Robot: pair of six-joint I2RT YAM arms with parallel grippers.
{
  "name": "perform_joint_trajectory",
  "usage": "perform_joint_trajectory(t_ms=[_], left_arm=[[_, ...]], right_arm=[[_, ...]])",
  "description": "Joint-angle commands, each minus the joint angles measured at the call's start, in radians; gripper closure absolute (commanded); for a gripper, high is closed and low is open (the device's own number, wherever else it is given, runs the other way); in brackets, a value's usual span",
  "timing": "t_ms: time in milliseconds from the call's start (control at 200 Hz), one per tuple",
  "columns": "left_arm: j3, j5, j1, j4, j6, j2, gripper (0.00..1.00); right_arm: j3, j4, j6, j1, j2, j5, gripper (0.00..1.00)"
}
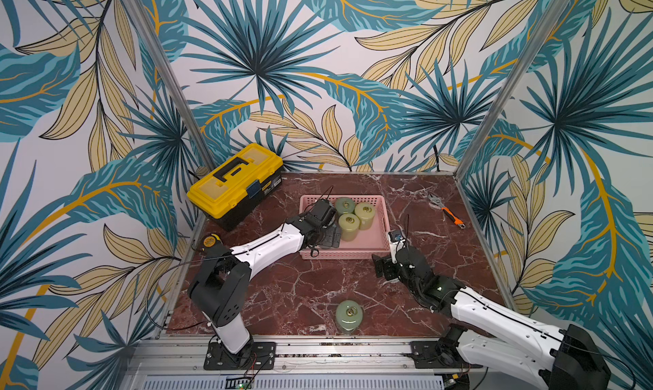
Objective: Take the tea canister out of the basket
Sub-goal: Pick up the tea canister from the basket.
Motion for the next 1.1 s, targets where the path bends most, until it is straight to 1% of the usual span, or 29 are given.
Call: perform_joint_trajectory(t_ms=[0,441,621,871,1096], left_arm=[[0.062,-0.024,-0.004,-0.014,0.010,0.020,0.00],[0.120,-0.047,-0.005,0.003,0.005,0.113,0.00],[0.122,-0.058,-0.005,0.023,0.001,0.132,0.00],[0.130,-0.062,-0.004,0.029,0.006,0.151,0.09],[0.124,-0.070,-0.002,0.032,0.002,0.146,0.24]], right_arm=[[-0.019,0.019,-0.007,-0.003,-0.013,0.009,0.01],[-0.020,0.013,-0.003,-0.002,-0.023,0.003,0.01],[-0.022,0.012,-0.002,-0.002,-0.023,0.002,0.01],[-0.022,0.015,-0.006,-0.003,-0.017,0.004,0.01],[-0.022,0.017,-0.008,-0.003,-0.016,0.006,0.01]])
